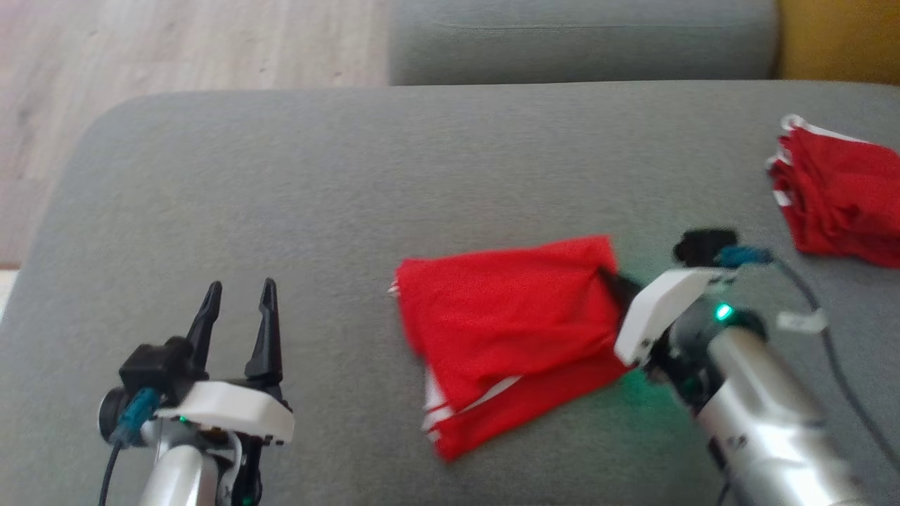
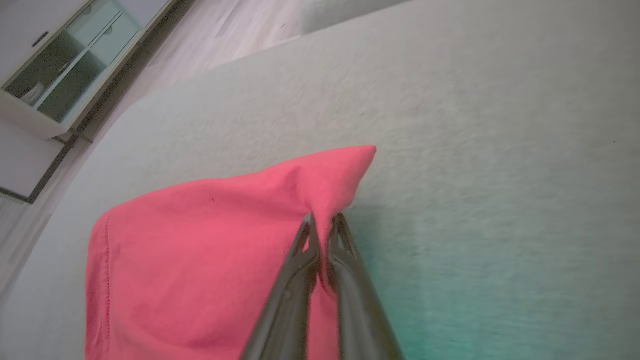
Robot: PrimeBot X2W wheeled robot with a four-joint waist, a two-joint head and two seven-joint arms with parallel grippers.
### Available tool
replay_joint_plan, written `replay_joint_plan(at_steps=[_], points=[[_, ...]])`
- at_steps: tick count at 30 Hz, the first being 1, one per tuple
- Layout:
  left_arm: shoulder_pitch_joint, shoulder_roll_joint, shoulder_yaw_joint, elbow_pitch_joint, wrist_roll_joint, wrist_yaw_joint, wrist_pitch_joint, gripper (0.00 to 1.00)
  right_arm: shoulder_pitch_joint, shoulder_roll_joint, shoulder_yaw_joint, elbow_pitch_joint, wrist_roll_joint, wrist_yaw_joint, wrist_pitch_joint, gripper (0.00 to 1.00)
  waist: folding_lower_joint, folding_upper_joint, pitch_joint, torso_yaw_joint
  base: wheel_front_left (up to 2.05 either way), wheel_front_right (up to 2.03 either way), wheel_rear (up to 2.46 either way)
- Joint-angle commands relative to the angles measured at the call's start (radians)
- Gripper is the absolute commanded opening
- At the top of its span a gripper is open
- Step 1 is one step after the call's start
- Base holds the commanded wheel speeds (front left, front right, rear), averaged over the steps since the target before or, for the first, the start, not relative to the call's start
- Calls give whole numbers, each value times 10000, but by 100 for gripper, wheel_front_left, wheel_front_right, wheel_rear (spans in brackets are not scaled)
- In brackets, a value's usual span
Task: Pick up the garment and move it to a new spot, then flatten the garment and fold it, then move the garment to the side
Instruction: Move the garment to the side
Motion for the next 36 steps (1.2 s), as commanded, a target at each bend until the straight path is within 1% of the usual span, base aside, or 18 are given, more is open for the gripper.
replay_joint_plan(at_steps=[1,4,8,15,21,24,27,32,36], points=[[-656,18,227,-352,68,-51,-122,100,-686,-241,89,-357,76,-7,-204,0,0,0,-62,-337,0,0,0],[-720,0,37,-350,87,-124,-122,100,-917,-594,114,-374,94,-7,-302,0,0,0,-104,-843,0,0,0],[-806,-23,-340,-334,50,-220,-122,100,-1090,-915,154,-587,166,-7,-351,0,0,0,-42,-1681,0,0,0],[-1044,-45,-909,-348,-64,-192,-122,100,-1023,-1146,136,-1253,302,-7,-412,0,0,0,172,-3160,0,0,0],[-1232,-51,-1300,-270,-140,-125,-122,100,-763,-1223,5,-1910,356,-7,-370,0,0,0,340,-4032,0,0,0],[-1344,-52,-1421,-250,-170,-65,-122,100,-643,-1246,-35,-2263,366,-7,-359,0,0,0,436,-4215,0,0,0],[-1465,-53,-1509,-243,-159,-47,-122,100,-604,-1296,-4,-2594,382,-7,-365,0,0,0,587,-4196,0,0,0],[-1708,-53,-1653,-134,-71,-79,-122,100,-1099,-1579,364,-3051,465,-7,-321,0,0,0,1075,-3835,0,0,0],[-1937,-42,-1704,-69,22,-93,-122,100,-2094,-1896,731,-3222,726,-7,-155,0,0,0,1662,-3490,0,0,0]])
